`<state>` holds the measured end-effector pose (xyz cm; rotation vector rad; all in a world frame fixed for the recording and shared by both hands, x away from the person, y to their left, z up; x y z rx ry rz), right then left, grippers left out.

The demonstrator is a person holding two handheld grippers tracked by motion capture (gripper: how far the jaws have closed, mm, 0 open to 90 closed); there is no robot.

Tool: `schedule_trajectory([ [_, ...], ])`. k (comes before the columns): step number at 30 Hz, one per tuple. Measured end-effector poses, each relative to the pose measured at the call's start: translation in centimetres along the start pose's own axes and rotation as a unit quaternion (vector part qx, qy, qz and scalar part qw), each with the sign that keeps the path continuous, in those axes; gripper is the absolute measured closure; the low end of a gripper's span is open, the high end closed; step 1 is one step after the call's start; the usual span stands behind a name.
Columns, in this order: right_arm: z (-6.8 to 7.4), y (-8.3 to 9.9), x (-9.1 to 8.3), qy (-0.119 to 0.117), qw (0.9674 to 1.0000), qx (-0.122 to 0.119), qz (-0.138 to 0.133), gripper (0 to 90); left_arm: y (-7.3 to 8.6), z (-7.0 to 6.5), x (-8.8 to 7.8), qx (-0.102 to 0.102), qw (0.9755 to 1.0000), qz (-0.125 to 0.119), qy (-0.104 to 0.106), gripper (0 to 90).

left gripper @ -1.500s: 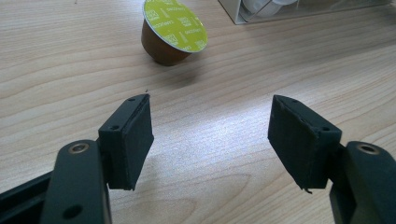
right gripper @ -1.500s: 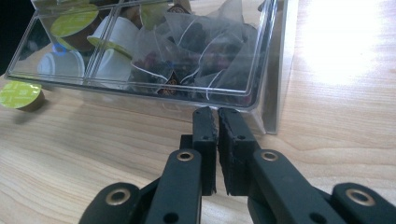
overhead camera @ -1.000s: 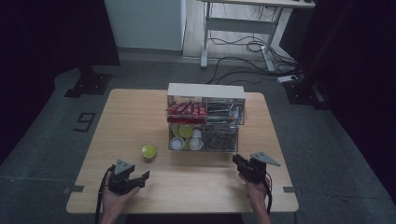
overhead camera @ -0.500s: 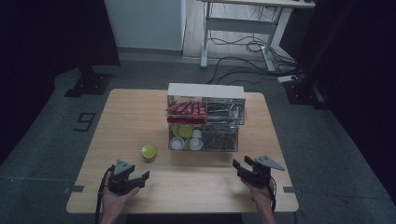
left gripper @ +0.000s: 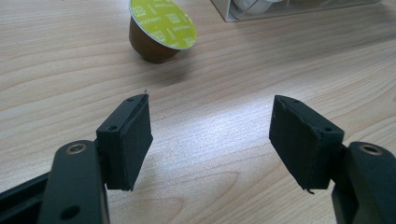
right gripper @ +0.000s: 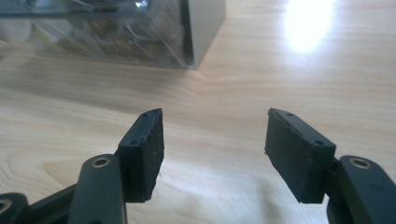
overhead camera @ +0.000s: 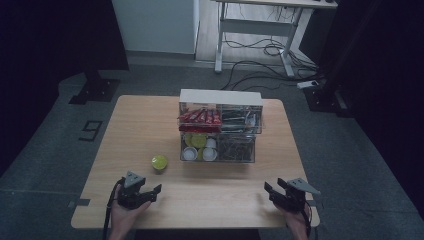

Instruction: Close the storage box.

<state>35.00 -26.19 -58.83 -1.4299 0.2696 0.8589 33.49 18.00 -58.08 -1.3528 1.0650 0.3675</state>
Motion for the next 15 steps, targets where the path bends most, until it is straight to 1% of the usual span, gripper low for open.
schedule_trajectory([
  [3, -0.72, 0.63, -0.19, 0.002, 1.0000, 0.001, 0.004, 37.7, 0.08, 0.07, 0.12, 0.000, 1.0000, 0.002, 0.001, 29.6],
  [6, -1.23, 0.78, -0.08, 0.001, 1.0000, 0.006, 0.006, 37.8, 0.21, 0.20, 0.25, -0.002, 1.0000, 0.005, -0.001, 29.5],
  [12, -1.05, 0.65, 0.34, -0.004, 0.9999, -0.005, 0.014, 37.8, 0.40, 0.39, 0.57, -0.002, 0.9999, 0.011, -0.003, 29.4],
  [15, -1.01, 0.58, 0.43, -0.005, 0.9999, -0.006, 0.014, 37.8, 0.44, 0.34, 0.65, -0.002, 0.9999, 0.013, -0.003, 29.2],
])
Point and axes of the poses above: each handheld gripper's, and its own axes: x roughly forward along the jaws, y roughly out of its underside, z roughly to its left, the point moved 9 cm from there along x, roughly forward along the jaws, and after that the axes turned 11 degrees about z, right-handed, at the moved point
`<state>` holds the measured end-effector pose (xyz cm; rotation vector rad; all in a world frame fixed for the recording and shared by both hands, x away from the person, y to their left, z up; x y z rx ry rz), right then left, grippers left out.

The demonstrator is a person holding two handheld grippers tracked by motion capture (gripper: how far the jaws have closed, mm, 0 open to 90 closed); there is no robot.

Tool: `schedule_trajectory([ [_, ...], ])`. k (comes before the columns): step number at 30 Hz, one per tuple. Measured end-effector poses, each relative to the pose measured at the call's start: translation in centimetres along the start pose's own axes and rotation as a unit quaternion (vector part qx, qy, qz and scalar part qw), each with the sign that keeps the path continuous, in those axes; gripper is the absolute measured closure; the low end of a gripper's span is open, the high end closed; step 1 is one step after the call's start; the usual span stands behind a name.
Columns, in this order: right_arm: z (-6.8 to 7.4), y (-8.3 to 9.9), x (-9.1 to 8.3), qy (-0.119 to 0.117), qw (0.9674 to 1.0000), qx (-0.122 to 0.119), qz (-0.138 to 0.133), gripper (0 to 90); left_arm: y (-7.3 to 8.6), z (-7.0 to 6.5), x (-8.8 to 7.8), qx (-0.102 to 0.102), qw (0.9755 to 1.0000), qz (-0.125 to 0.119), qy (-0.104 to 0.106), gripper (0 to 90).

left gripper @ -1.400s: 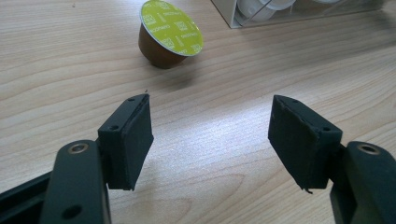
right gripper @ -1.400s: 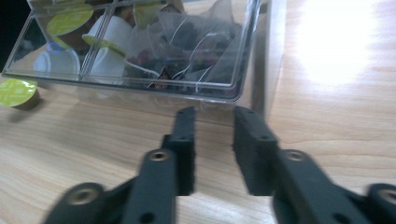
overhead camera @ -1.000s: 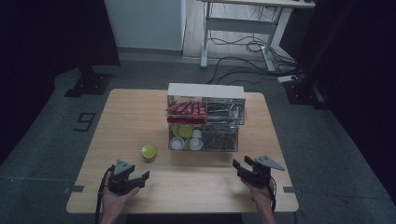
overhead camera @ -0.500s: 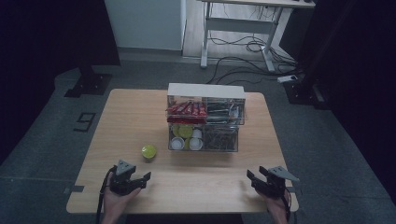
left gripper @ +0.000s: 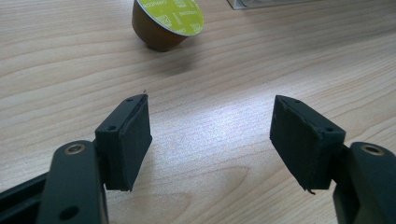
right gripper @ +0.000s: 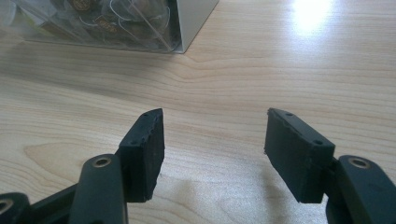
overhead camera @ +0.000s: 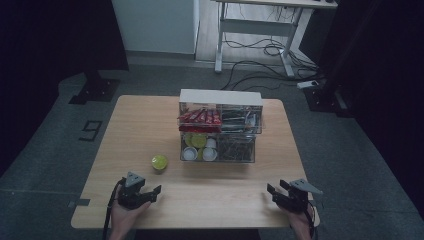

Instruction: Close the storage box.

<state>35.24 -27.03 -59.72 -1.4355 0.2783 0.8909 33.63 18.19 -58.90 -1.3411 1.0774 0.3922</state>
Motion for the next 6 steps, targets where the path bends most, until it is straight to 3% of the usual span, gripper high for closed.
schedule_trajectory([
  [6, 0.08, -0.07, 0.09, 0.000, 1.0000, -0.005, 0.001, 37.8, -0.08, 0.16, -0.16, -0.003, 1.0000, -0.001, -0.002, 28.2],
])
Point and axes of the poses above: each handheld gripper's, and its own axes: x roughly forward along the jaws, y roughly out of its underside, z roughly to its left, the point moved 9 cm from there along x, roughly forward along the jaws, and after that the axes turned 11 degrees about z, right-handed, at the moved point
